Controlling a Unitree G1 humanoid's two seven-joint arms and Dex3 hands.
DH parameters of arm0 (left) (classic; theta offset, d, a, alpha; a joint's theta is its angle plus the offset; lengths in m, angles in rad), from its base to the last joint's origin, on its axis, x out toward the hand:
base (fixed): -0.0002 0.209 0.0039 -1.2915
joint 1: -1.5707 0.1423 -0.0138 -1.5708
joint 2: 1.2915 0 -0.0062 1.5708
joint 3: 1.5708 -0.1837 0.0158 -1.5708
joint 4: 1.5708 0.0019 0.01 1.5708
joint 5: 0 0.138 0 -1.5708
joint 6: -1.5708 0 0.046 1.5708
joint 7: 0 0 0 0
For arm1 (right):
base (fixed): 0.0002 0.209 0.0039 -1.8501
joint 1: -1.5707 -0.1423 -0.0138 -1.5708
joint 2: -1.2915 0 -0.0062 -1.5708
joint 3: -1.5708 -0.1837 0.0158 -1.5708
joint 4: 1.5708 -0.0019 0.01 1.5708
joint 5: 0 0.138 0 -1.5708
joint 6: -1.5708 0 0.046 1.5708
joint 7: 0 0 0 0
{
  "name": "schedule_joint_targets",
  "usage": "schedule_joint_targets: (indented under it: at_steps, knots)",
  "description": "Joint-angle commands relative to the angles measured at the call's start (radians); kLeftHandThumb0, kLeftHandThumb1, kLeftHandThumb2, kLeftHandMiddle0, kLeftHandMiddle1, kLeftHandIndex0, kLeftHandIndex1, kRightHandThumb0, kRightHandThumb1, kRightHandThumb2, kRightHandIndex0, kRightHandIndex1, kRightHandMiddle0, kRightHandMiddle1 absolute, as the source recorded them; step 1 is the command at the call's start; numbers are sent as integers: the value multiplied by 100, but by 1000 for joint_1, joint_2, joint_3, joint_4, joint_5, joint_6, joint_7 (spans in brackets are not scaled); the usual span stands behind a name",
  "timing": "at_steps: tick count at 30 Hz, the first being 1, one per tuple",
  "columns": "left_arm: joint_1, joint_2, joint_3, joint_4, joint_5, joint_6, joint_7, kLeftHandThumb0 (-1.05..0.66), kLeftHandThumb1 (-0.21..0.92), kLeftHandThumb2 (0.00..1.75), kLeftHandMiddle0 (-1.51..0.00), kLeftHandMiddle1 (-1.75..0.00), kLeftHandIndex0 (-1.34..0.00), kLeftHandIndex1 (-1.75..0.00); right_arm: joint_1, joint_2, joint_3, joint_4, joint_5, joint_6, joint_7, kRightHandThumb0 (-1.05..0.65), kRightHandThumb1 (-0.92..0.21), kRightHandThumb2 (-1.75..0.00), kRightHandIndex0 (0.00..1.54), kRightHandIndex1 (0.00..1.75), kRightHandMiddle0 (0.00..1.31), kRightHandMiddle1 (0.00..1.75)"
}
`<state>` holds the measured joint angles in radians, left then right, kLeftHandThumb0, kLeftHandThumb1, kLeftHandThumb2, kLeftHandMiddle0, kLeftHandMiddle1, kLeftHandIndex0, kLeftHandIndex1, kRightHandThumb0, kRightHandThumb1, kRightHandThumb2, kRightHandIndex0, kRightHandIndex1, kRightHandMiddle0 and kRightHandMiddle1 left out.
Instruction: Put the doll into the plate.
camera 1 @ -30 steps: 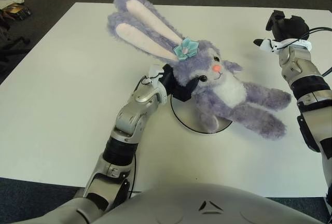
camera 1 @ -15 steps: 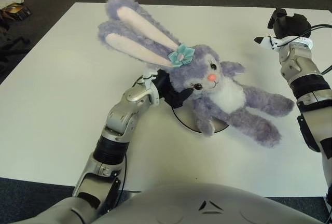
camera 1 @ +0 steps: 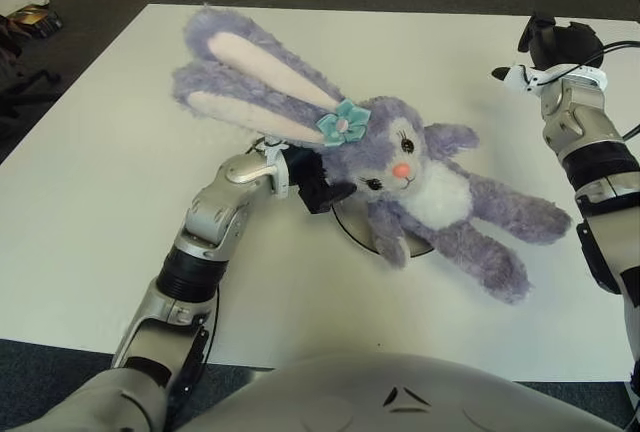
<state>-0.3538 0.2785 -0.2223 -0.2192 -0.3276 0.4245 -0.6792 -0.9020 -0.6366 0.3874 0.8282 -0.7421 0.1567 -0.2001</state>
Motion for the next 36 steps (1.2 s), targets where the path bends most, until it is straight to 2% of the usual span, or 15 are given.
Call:
schedule_joint_targets:
  at_steps: [1,7,8,10,12,13,14,15,20,21,22,24,27,32,36]
  knots:
    - [-10,31,-3,29,57,-103,-23,-24,9,117,-1,-14,0,0,12,-8,-2,-7,-8,2,7,-1,-92,-46,25,148,21,175]
    - [-2,47,4,69,93,-227,-48,-65,44,83,-5,-8,0,0,10,-6,-8,2,0,-3,6,0,-92,-45,27,146,22,175]
    - [0,51,5,74,106,-246,-44,-65,44,83,-5,-8,0,0,10,-6,-8,4,0,-3,5,0,-92,-45,27,146,22,175]
    - [2,55,6,82,120,-271,-40,-77,59,67,-7,-7,0,0,10,-5,-8,5,1,-4,4,0,-90,-47,28,145,23,175]
    - [8,68,3,91,183,-324,-6,-83,67,59,-8,-7,0,0,10,-2,-11,7,4,-3,1,0,-89,-48,28,145,23,175]
    - [11,74,2,101,219,-363,13,-90,76,50,-13,-11,0,0,10,0,-13,8,6,-3,-1,0,-88,-51,28,146,23,175]
    - [14,76,1,109,243,-390,25,-92,79,48,-14,-18,0,0,10,1,-14,9,8,-3,-2,0,-87,-52,29,146,24,175]
    - [15,76,2,115,256,-408,29,-98,86,44,-10,-45,0,0,10,2,-15,9,9,-3,-3,0,-85,-55,29,147,24,175]
    - [14,62,-1,174,300,-523,49,-103,91,43,-5,-82,0,0,11,4,-18,9,12,-6,-2,0,-82,-61,30,150,24,175]
    - [12,59,-3,188,316,-555,59,-104,91,44,-5,-96,0,0,12,4,-19,9,13,-11,-2,0,-81,-62,30,151,24,175]
    - [11,57,-4,199,327,-579,66,-104,92,48,-3,-133,0,0,12,4,-19,9,13,-14,-2,0,-79,-65,30,152,23,175]
    - [9,54,-4,217,342,-614,73,-105,92,50,-5,-153,0,0,11,4,-19,13,14,-22,-3,0,-78,-67,31,153,23,175]
    - [7,50,-3,234,347,-637,73,-105,92,52,-8,-168,0,0,10,3,-19,19,16,-29,-4,0,-77,-69,32,154,23,175]
    - [-5,56,0,268,364,-668,71,-105,92,53,-12,-173,0,0,7,1,-18,29,16,-39,-1,0,-76,-69,34,153,22,175]
    - [-21,77,1,294,439,-725,107,-105,92,53,-15,-174,0,0,2,4,-17,41,15,-44,-6,0,-76,-69,35,151,23,175]
